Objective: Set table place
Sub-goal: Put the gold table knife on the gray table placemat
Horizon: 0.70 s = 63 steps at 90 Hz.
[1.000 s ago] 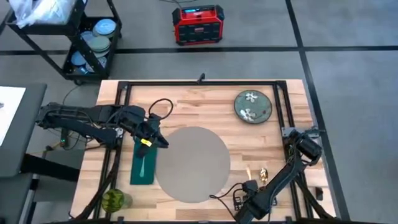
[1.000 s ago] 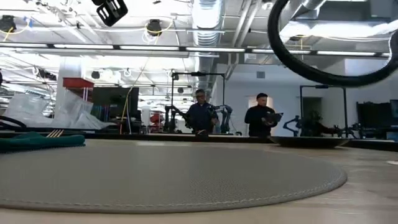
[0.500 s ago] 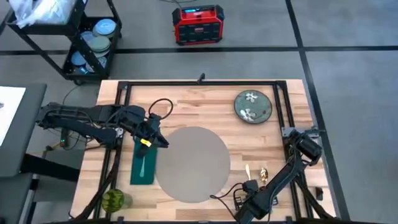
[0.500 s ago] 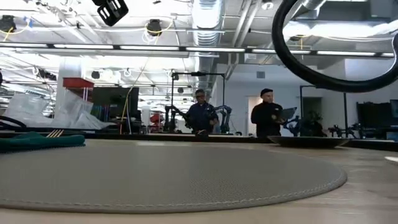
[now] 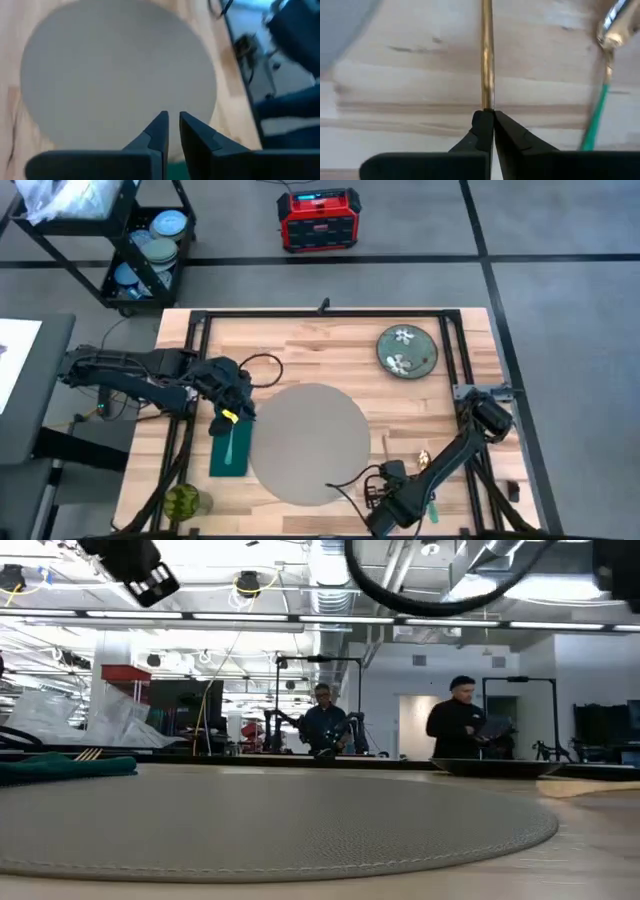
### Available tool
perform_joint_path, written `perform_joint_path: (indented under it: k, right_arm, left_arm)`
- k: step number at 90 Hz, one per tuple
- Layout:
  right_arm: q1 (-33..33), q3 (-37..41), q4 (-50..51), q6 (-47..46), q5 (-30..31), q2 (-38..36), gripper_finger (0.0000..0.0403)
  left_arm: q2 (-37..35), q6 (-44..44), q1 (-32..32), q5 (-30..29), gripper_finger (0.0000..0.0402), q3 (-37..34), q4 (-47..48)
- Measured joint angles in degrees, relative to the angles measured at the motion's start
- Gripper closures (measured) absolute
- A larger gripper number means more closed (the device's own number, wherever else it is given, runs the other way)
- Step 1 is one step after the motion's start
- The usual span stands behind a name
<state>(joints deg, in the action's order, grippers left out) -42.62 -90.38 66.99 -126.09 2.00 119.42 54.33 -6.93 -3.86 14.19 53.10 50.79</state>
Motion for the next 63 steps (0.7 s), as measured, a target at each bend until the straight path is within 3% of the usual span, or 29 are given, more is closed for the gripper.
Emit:
perform_joint_path:
  k: [24, 49, 63]
  right_arm:
    - [3.6, -3.1, 0.0, 1.8, 11.4, 0.0, 0.0402]
    - [9.4, -5.1, -8.6, 13.5, 18.8, -0.1, 0.0403]
    - [12.4, -5.1, -10.5, 17.9, 20.4, -0.1, 0.0403]
  left_arm:
    - [-2.7, 4.6, 0.0, -2.3, 0.0393, -5.1, 5.0]
    - [-14.0, -3.5, 0.0, -2.2, 0.0401, -16.7, 2.1]
    - [-19.6, -8.7, 0.0, -2.2, 0.0401, -18.9, 1.7]
